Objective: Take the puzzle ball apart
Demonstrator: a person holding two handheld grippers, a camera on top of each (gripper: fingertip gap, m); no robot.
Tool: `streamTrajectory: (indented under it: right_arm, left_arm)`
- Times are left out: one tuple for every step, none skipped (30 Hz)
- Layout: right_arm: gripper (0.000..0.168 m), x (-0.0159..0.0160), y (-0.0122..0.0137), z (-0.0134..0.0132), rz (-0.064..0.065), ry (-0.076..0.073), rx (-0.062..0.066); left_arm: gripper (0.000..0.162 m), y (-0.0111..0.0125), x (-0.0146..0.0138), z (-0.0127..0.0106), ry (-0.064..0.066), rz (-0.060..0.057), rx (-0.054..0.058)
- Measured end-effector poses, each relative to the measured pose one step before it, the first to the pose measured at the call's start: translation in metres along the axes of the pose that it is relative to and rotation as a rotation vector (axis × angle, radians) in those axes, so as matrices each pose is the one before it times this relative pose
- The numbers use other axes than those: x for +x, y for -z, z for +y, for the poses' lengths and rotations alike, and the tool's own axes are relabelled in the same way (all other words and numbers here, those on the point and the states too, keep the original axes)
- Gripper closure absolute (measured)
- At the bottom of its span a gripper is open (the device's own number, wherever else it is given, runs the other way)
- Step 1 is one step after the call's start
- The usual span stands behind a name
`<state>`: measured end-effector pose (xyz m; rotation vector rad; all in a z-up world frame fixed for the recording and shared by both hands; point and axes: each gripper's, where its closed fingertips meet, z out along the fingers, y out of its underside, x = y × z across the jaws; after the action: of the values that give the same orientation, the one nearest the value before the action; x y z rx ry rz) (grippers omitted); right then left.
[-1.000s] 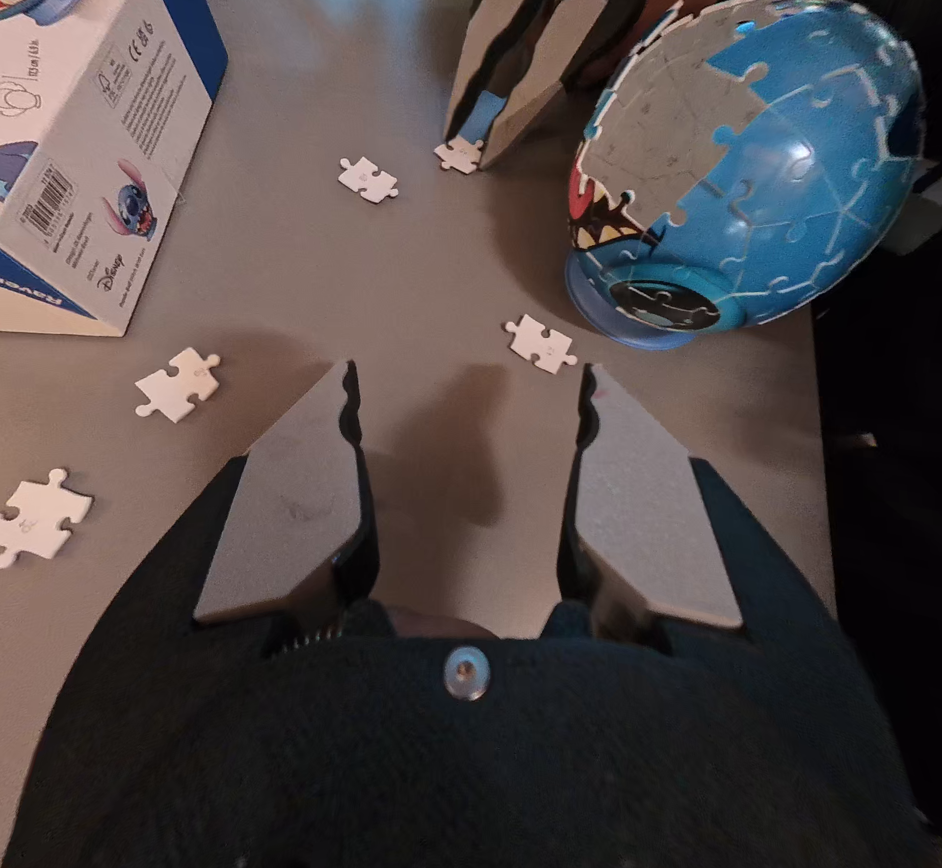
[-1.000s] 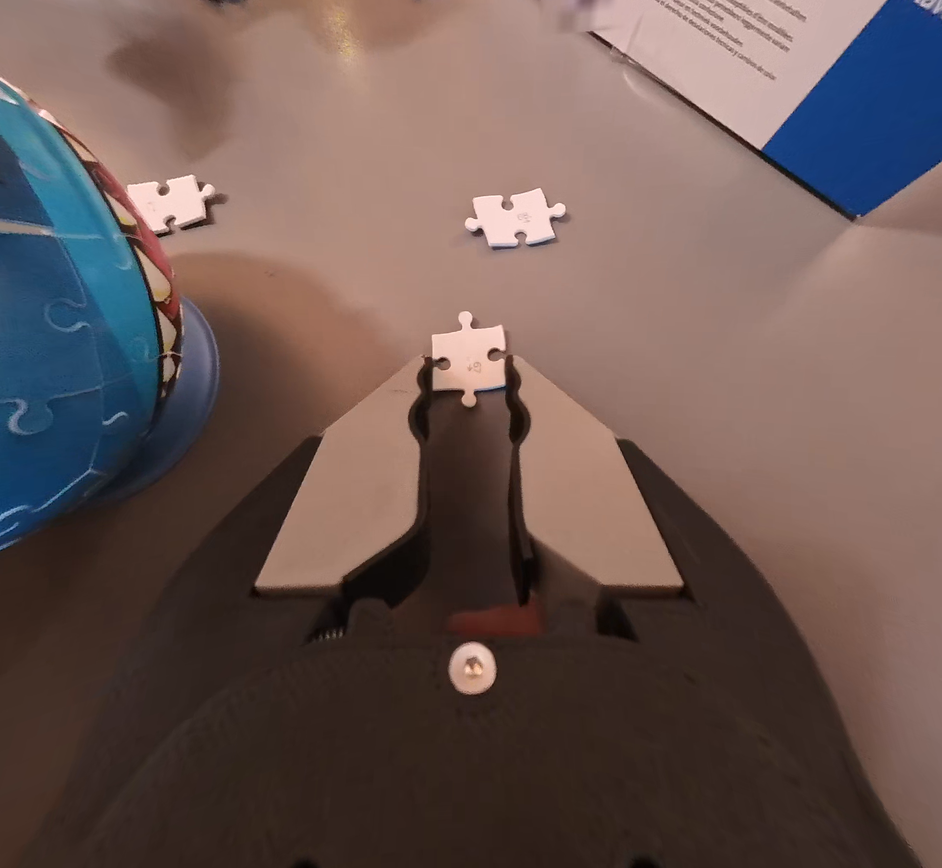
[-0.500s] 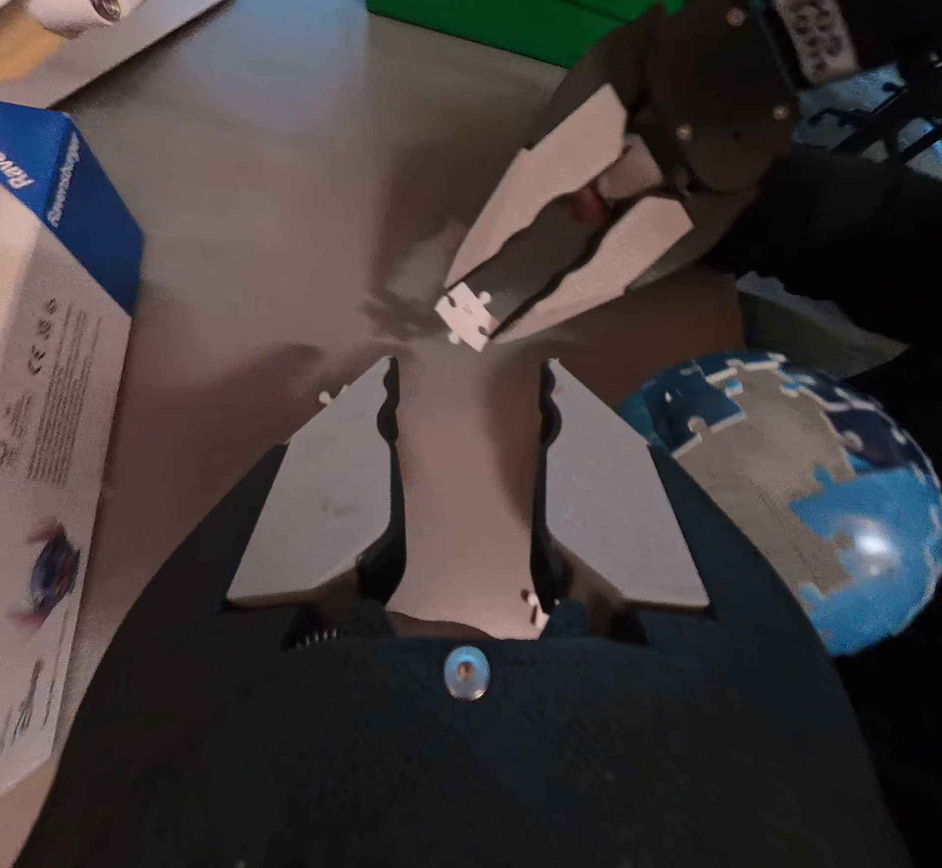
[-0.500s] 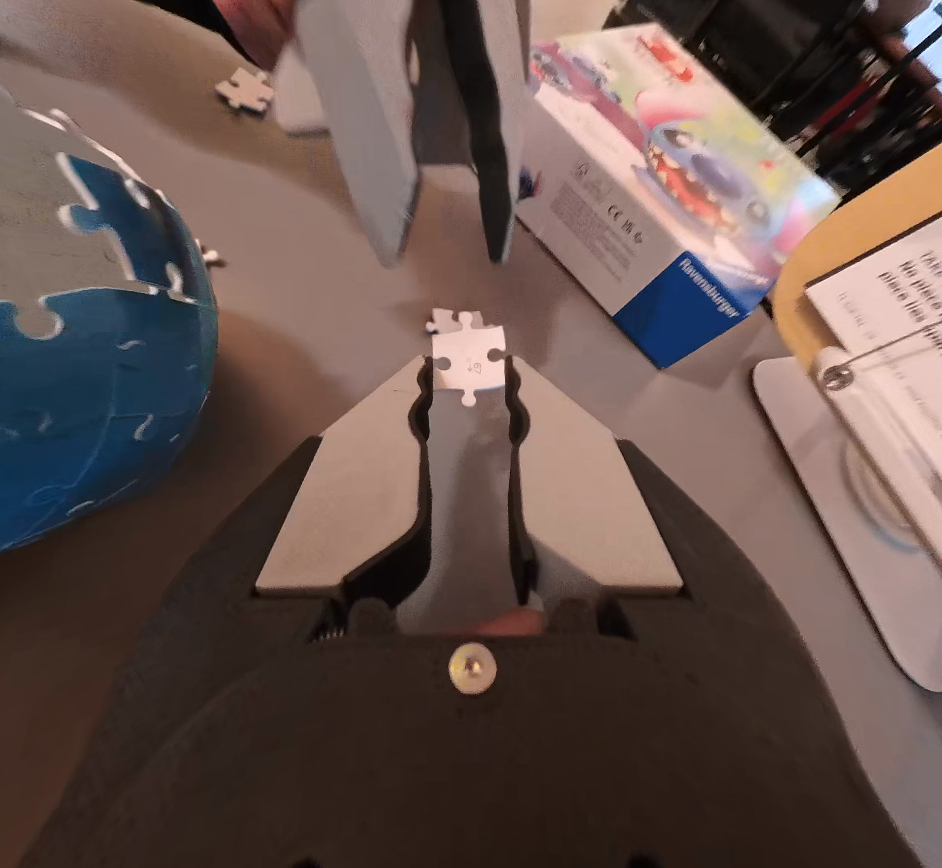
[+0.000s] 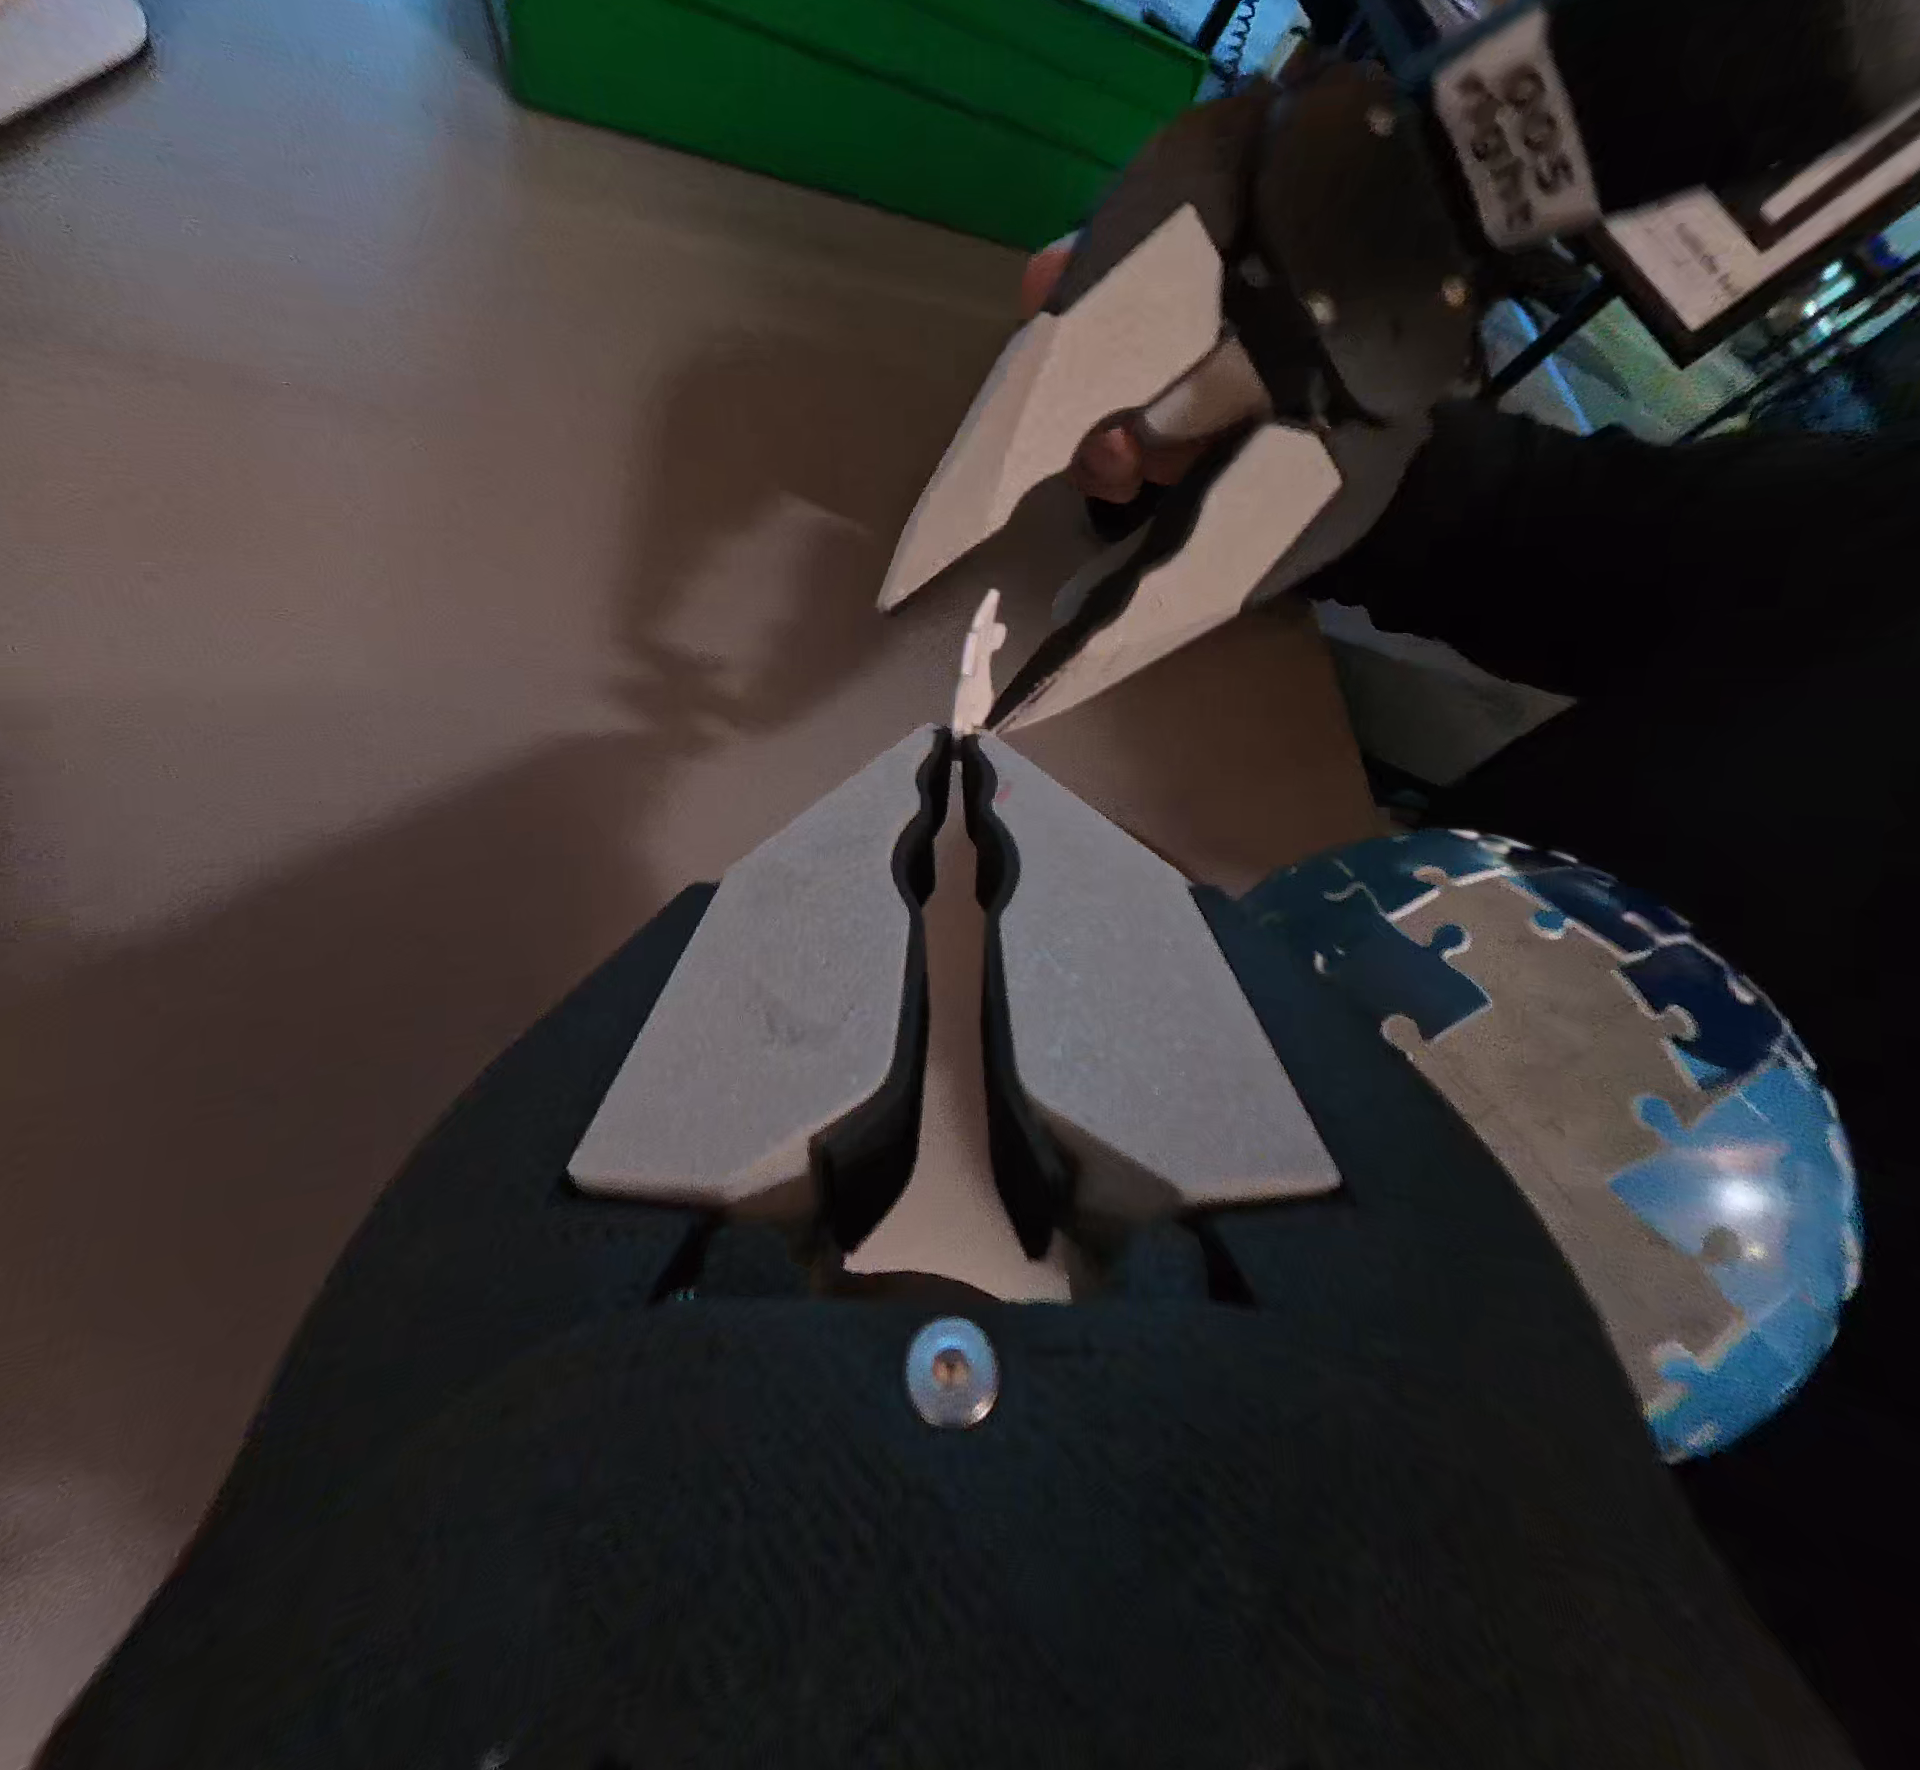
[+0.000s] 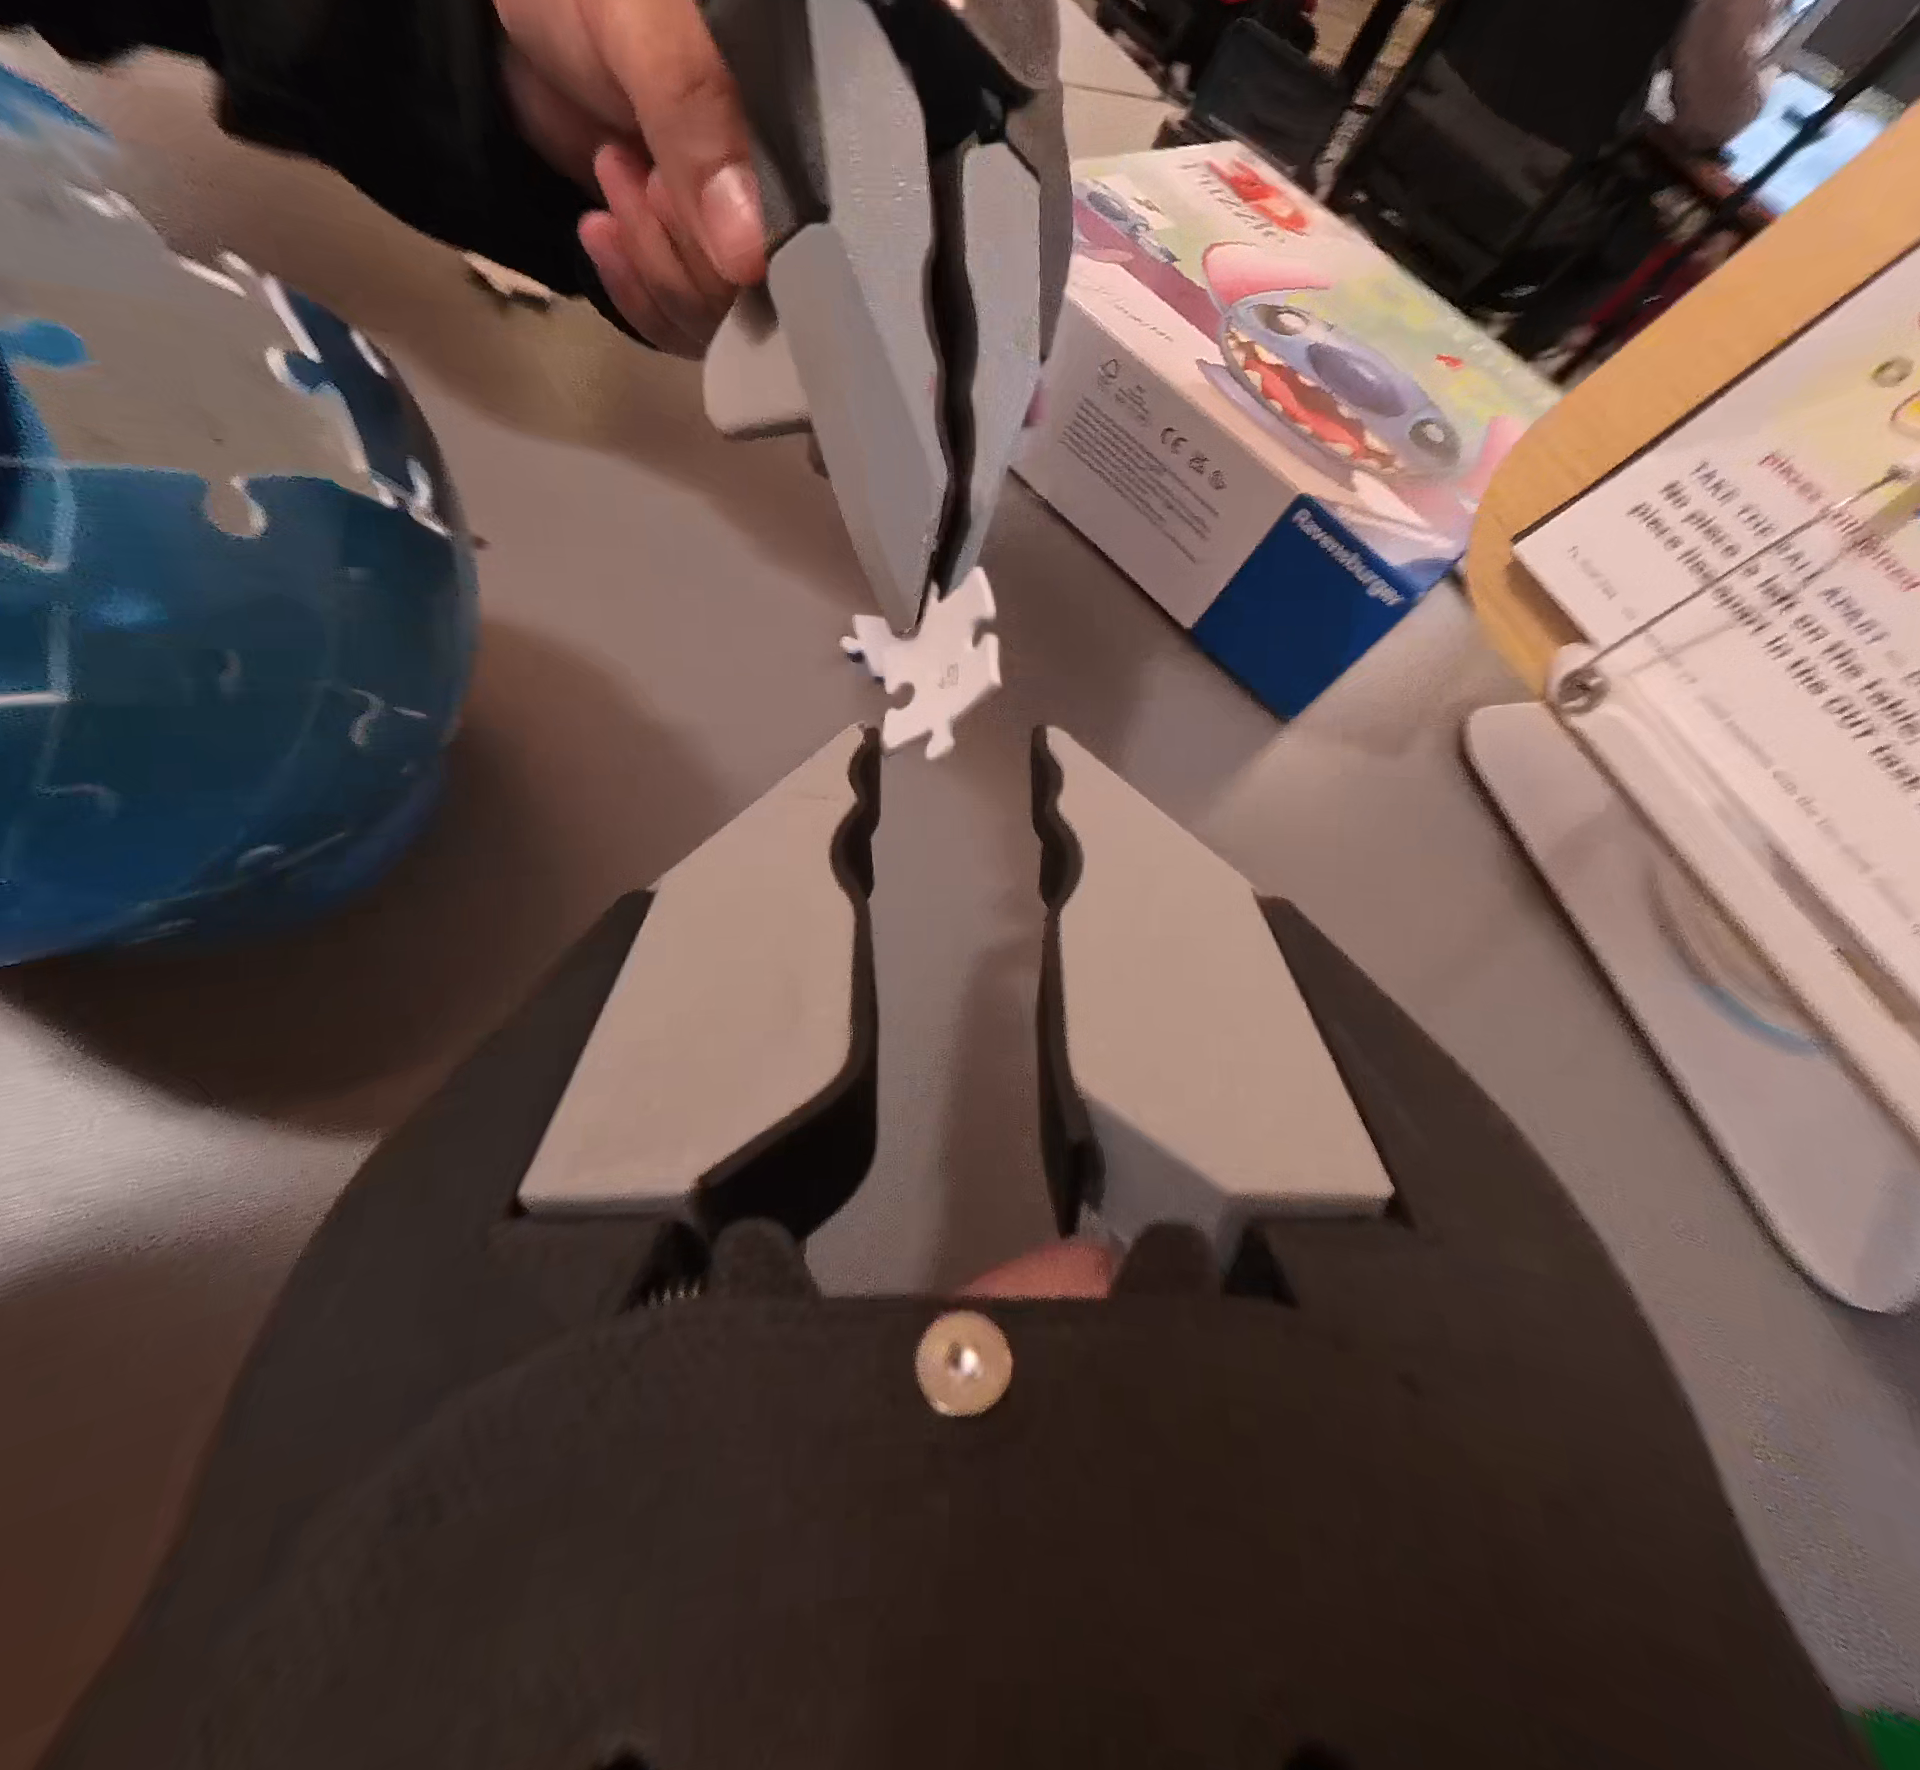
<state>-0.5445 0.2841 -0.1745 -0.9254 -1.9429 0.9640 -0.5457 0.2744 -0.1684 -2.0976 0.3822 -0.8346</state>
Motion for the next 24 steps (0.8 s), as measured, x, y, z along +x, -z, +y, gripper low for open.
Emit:
streamTrajectory:
  right_arm:
    - [0.143, -0.00065, 0.00247, -0.00044, -0.0359, -0.0506, 0.0165]
    - [0.143, -0.00046, 0.00166, -0.00168, -0.0329, -0.047, 0.02]
    - [0.143, -0.00124, 0.00144, -0.00326, -0.033, -0.0389, 0.0255]
    - [0.144, -0.00123, 0.00146, -0.0038, -0.0271, -0.0325, 0.0247]
    - [0.149, -0.00032, 0.00154, -0.00355, -0.0171, -0.0257, 0.0219]
    - [0.157, 0.00013, 0.00127, -0.0025, -0.0093, -0.019, 0.0165]
    - [0.163, -0.0007, 0.00052, -0.00099, -0.0116, -0.0132, 0.0064]
    - [0.164, -0.00224, -0.00018, -0.00053, -0.0173, -0.0086, 0.0022]
    - [0.164, -0.00153, -0.00085, -0.00025, -0.0093, -0.0057, 0.0005]
    - [0.163, -0.0001, -0.00137, 0.00052, 0.0021, -0.0024, -0.005]
    - [0.159, 0.00032, -0.00165, 0.00129, 0.0049, 0.0007, -0.0091]
    - [0.162, 0.00019, -0.00163, 0.00066, 0.0038, 0.0016, -0.0055]
    - [0.168, -0.00045, -0.00127, -0.00029, 0.002, 0.0028, 0.0011]
    - [0.168, -0.00014, -0.001, -0.00063, 0.0059, 0.0049, 0.0019]
    - [0.168, -0.00079, -0.00112, -0.00018, 0.0029, 0.0042, -0.0024]
    - [0.168, -0.00164, -0.0011, -0.00012, 0.0004, 0.0033, -0.0031]
    - [0.168, -0.0006, -0.00088, 0.00086, 0.0098, 0.0017, -0.0076]
    - [0.168, 0.00042, -0.0005, 0.00213, 0.0183, -0.0037, -0.0129]
    - [0.168, 0.00047, 0.00028, 0.00295, 0.0185, -0.0114, -0.0135]
    - [0.168, -0.00067, 0.00111, 0.00358, 0.0122, -0.0154, -0.0122]
    - [0.168, -0.00159, 0.00187, 0.00506, 0.0078, -0.012, -0.0178]
    - [0.168, -0.00078, 0.00274, 0.00645, 0.0151, -0.0026, -0.0199]
    - [0.168, 0.00053, 0.00347, 0.00674, 0.0226, 0.0053, -0.014]
    - [0.168, 0.00055, 0.00341, 0.00681, 0.0178, 0.004, -0.01]
  left_arm:
    - [0.162, 0.00022, 0.00241, -0.00121, -0.0433, -0.0053, 0.0016]
    - [0.162, -0.00012, 0.0012, -0.00207, -0.046, -0.0129, 0.0042]
    - [0.162, -0.00025, -0.00003, -0.0008, -0.0381, -0.0169, -0.0082]
    - [0.162, -0.00037, -0.00134, -0.00006, -0.0472, -0.0261, -0.0148]
    - [0.162, -0.00018, -0.00272, 0.00116, -0.0617, -0.0384, -0.0204]
    - [0.162, -0.00017, -0.00016, 0.00155, -0.0517, -0.0215, -0.0202]
    - [0.162, 0.00003, 0.00405, -0.0009, -0.0304, 0.006, -0.0005]
    - [0.162, 0.00021, 0.00322, -0.00233, -0.0106, 0.0052, 0.0113]
    - [0.162, 0.00011, 0.00009, -0.00144, -0.0029, -0.0112, 0.0056]
    - [0.162, 0.00023, -0.00035, 0.00013, -0.0049, -0.0104, -0.002]
    - [0.162, 0.00054, 0.00013, 0.00021, -0.0044, -0.0046, -0.0002]
    - [0.162, 0.00072, 0.00011, 0.00014, -0.0036, -0.0023, 0.0023]
    - [0.162, 0.00081, 0.00003, 0.00041, -0.0084, -0.0048, 0.0018]
    - [0.162, 0.00091, 0.00014, 0.00103, -0.0107, -0.0063, -0.0014]
    - [0.162, 0.00115, -0.00005, 0.00068, -0.0054, -0.0077, 0.0008]
    - [0.162, 0.0014, 0.00126, 0.00112, 0.0084, 0.0003, -0.0027]
    - [0.162, 0.00192, 0.0007, 0.0026, 0.0205, -0.0034, -0.0104]
    - [0.154, 0.0034, -0.00355, 0.00544, 0.0202, -0.0294, -0.0226]
    - [0.139, 0.00501, -0.00471, 0.00866, 0.0109, -0.0326, -0.0291]
    - [0.128, 0.00602, -0.00342, 0.01166, 0.0069, -0.0198, -0.0296]
    - [0.121, 0.00634, -0.00076, 0.01442, 0.0012, 0.0023, -0.0325]
    - [0.117, 0.00657, 0.00238, 0.01533, 0.0006, 0.0204, -0.027]
    - [0.111, 0.00655, 0.00587, 0.01339, 0.0086, 0.0358, -0.0113]
    - [0.103, 0.00677, 0.01128, 0.01046, 0.002, 0.0638, 0.0049]
